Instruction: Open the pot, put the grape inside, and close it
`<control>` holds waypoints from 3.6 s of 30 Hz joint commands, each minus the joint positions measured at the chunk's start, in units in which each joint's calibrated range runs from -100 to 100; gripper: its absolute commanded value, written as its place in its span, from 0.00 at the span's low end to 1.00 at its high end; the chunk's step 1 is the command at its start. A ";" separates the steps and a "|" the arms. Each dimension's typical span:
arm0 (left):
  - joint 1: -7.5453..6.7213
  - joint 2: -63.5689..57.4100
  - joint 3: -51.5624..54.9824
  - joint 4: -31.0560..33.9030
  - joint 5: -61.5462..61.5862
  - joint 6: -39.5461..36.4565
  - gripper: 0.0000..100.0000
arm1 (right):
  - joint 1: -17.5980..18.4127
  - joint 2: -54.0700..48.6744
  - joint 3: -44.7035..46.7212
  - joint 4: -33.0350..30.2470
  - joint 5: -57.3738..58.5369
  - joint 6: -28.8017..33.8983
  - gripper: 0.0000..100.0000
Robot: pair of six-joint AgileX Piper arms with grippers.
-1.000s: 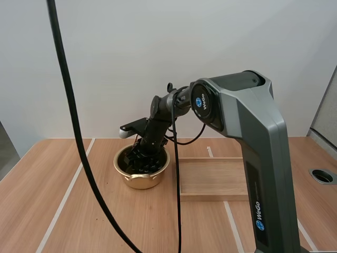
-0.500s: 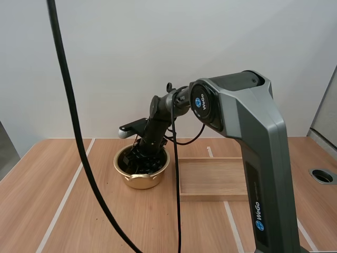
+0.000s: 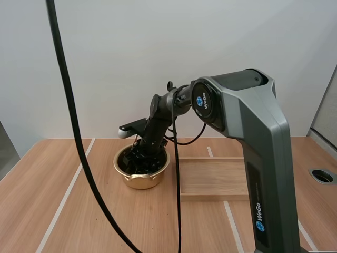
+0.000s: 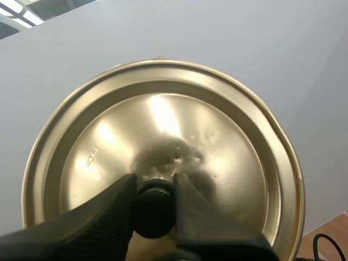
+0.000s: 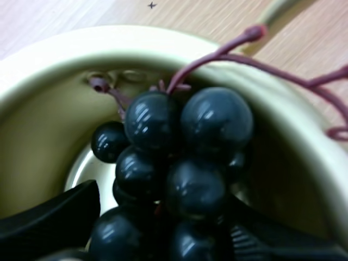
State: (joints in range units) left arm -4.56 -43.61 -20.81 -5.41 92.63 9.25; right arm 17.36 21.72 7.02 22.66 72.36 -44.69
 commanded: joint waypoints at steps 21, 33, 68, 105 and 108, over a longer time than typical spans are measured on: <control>-0.10 -0.31 -0.44 0.16 -1.85 -0.15 0.00 | 0.10 -2.06 0.38 0.62 4.82 -0.20 0.92; -0.10 -0.31 -0.44 0.16 -1.85 0.14 0.00 | 0.10 -6.29 0.38 0.52 4.83 -1.20 0.92; -0.10 -0.31 -0.44 0.16 -1.38 0.57 0.00 | 0.03 -10.85 0.11 -1.30 1.55 -1.20 0.43; -0.10 -0.31 -0.44 0.50 -0.55 0.56 0.00 | 0.03 -14.66 0.50 0.61 2.21 -1.20 0.48; -0.10 -0.31 -0.44 0.50 -0.55 0.56 0.00 | -0.17 -16.93 0.50 -0.11 2.21 -1.20 0.48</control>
State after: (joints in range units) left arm -4.56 -43.61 -20.81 -4.89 93.25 10.02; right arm 17.36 7.24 7.41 23.12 74.83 -45.43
